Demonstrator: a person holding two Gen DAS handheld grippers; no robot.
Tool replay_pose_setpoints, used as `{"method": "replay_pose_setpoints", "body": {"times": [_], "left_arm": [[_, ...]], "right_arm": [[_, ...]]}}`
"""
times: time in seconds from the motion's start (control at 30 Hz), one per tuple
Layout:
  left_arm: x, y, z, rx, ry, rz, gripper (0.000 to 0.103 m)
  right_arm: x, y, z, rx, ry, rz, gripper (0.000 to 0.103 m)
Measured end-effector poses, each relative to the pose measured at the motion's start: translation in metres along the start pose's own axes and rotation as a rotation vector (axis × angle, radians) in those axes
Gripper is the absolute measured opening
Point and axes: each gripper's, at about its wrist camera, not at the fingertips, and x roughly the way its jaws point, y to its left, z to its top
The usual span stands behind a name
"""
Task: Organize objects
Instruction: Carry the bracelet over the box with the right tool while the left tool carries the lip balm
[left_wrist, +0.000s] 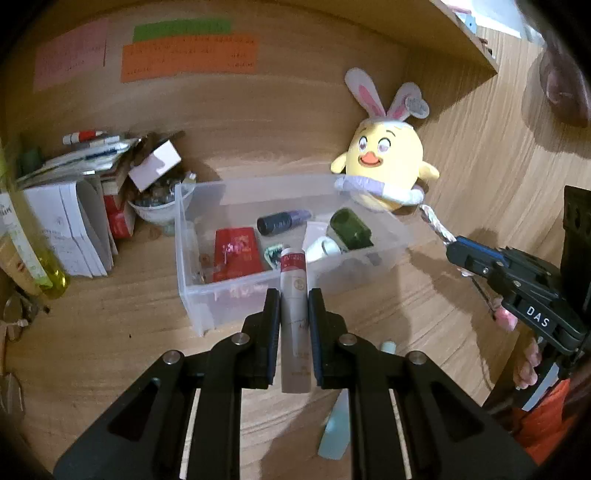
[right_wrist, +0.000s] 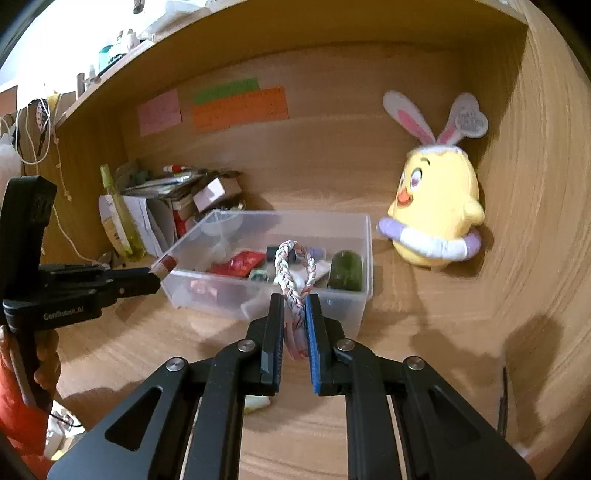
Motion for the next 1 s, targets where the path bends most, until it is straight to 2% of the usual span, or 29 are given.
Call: {"method": "replay_pose_setpoints", "body": {"times": [0.23, 0.5, 1.0], "left_arm": [[-0.003, 0.002, 0.013, 0.000, -0.041, 0.026, 0.014], [0.001, 0.010, 0.029, -0.025, -0.071, 0.022, 0.014], [0.030, 0.027, 0.048, -0.073, -0.045, 0.031, 0.014]], "right_arm": [[0.004, -0.003, 0.019, -0.011, -0.041, -0.001, 0.010], [0.011, -0.008, 0.038, -0.012, -0.079, -0.008, 0.010], [0.051, -0.020, 0.060, 0.004, -0.060, -0.003, 0.010]]}}
